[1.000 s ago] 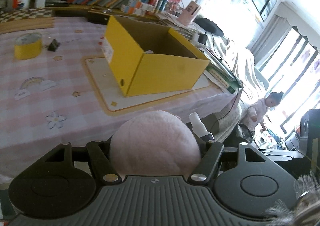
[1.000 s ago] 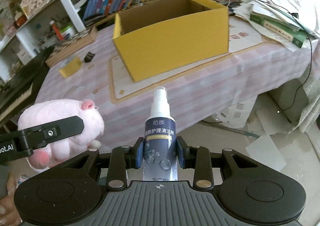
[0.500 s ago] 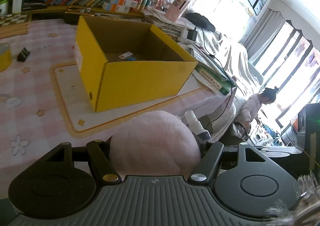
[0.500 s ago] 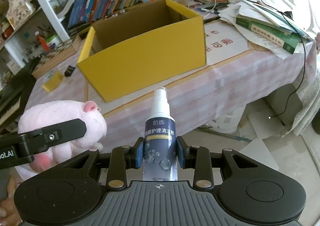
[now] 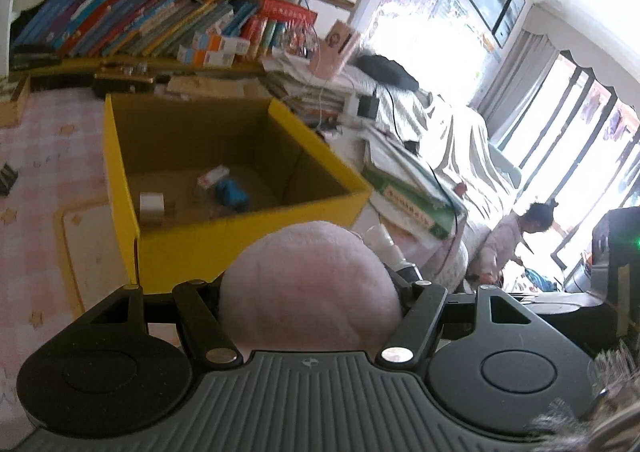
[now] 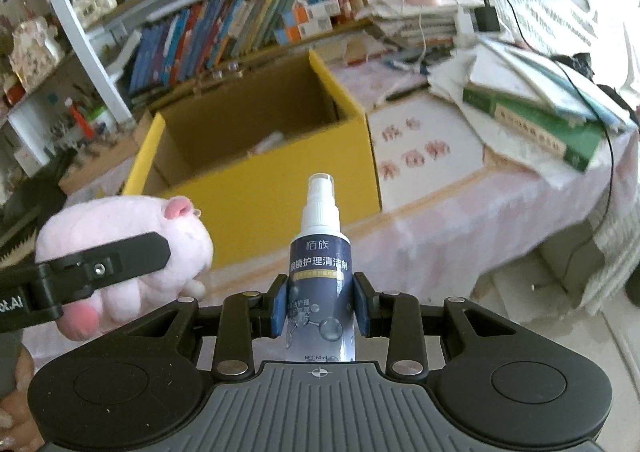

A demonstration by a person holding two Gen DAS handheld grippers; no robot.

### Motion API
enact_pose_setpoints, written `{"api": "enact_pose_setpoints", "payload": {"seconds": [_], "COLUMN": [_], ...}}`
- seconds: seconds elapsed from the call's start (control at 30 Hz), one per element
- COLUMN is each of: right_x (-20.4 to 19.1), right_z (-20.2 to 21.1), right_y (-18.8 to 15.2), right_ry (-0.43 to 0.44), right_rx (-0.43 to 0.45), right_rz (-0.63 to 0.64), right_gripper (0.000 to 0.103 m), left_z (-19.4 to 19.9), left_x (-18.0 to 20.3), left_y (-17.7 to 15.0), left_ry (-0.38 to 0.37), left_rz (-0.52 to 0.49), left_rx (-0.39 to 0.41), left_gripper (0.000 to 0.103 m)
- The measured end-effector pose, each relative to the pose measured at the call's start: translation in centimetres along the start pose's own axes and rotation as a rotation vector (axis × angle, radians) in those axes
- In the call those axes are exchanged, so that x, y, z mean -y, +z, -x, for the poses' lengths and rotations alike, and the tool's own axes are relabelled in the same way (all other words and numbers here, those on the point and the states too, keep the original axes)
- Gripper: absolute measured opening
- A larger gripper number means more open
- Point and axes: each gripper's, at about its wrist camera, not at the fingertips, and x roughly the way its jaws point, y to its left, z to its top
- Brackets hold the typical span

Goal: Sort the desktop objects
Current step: 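Lift and carry the pig and spray bottle with both tools toward the yellow box, then lower both tools into the yellow box and open both grippers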

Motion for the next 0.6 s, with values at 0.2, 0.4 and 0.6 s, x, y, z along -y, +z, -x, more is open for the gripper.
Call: {"api": "enact_pose_setpoints", "payload": {"seconds": [0.2, 0.4, 0.6], "right_x": [-0.1, -0.9, -2.0], "right_z": [0.3, -1.5, -4.8], "right_y": [4.8, 9.0, 12.0], "right_ry": [0.075, 0.137, 0.185], "right_rx": [0.091, 0.141, 0.134], "right_rz": [0.069, 0.161, 0.242], "right_gripper": [0.033, 0.033, 0.033], "left_z": [-0.4, -1.9, -5.3], "left_x": [0.4, 0.5, -1.0], "left_y": [3.1, 5.9, 8.1], "left_ry": [0.046, 0.161, 0.283], "left_rz": [-0.014, -0.085, -0.117], "left_rx": [0.084, 0.168, 0.152], "left_gripper": [0.066, 0.066, 0.066]}}
